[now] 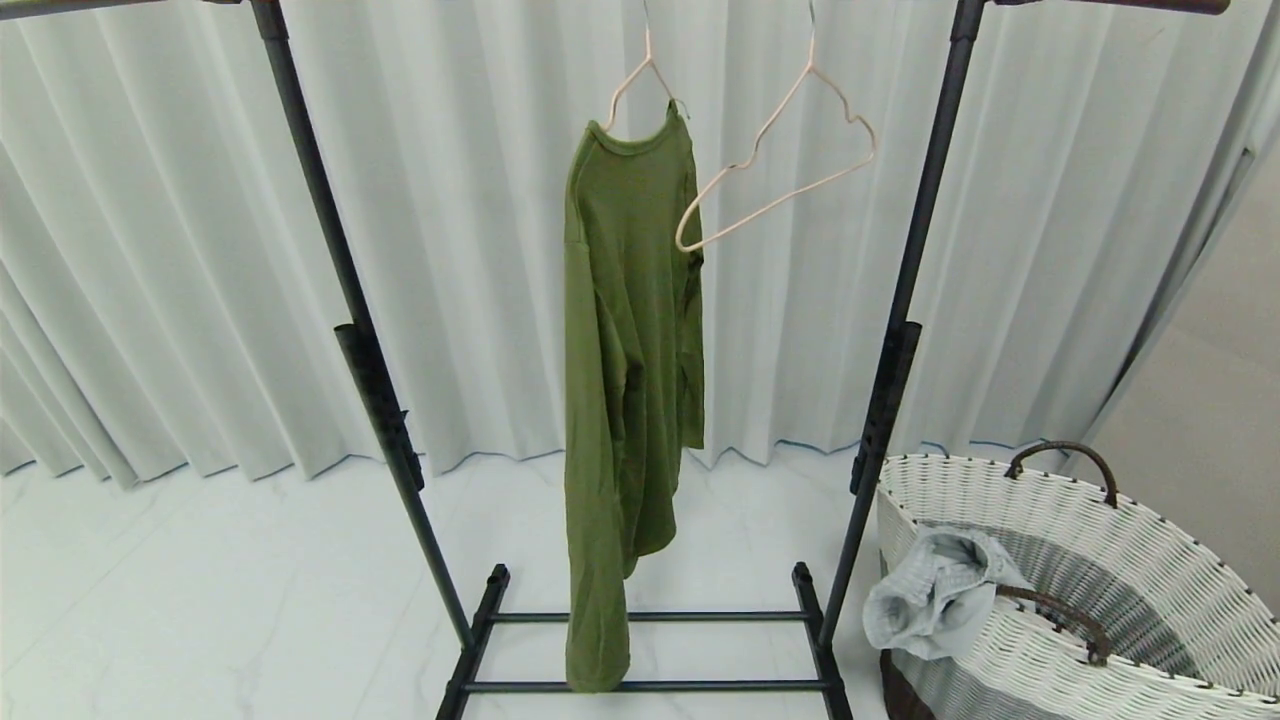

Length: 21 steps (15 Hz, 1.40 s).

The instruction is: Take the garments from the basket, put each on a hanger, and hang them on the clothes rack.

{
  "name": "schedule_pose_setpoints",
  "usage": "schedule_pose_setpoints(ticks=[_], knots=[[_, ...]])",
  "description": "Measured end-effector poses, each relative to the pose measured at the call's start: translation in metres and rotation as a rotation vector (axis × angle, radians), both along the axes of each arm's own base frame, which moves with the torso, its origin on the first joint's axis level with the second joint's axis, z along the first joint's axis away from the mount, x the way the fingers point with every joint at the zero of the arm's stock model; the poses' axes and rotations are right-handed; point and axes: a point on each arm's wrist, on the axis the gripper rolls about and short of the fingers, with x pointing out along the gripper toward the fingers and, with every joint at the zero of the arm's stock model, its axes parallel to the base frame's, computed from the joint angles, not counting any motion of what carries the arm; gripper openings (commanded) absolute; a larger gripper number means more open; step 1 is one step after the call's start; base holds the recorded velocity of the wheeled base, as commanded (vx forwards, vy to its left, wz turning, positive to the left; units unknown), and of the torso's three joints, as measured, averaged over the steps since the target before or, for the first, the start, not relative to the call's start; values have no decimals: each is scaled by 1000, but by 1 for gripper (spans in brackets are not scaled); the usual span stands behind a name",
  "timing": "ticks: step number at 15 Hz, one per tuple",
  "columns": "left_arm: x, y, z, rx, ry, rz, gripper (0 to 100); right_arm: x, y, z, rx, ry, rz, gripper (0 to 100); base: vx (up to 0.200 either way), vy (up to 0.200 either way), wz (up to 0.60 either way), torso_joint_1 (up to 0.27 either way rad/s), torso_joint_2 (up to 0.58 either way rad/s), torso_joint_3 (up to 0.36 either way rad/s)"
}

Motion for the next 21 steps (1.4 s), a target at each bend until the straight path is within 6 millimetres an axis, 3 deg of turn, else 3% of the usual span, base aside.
schedule_pose_setpoints(ticks=[11, 16, 18, 21], knots=[[0, 0, 1, 2, -1, -3, 100, 0, 0, 0, -2, 1, -12, 100, 200, 0, 0, 3, 2, 2], [0, 0, 0, 3, 0, -6, 100, 0, 1, 0, -36, 15, -5, 100, 0, 0, 0, 0, 0, 0], [0, 0, 0, 6, 1, -6, 100, 0, 4, 2, -87, 28, 131, 100, 0, 0, 0, 0, 0, 0], [0, 0, 0, 33, 10, -8, 100, -9, 7, 27, -131, -3, 335, 100, 0, 0, 0, 0, 0, 0]])
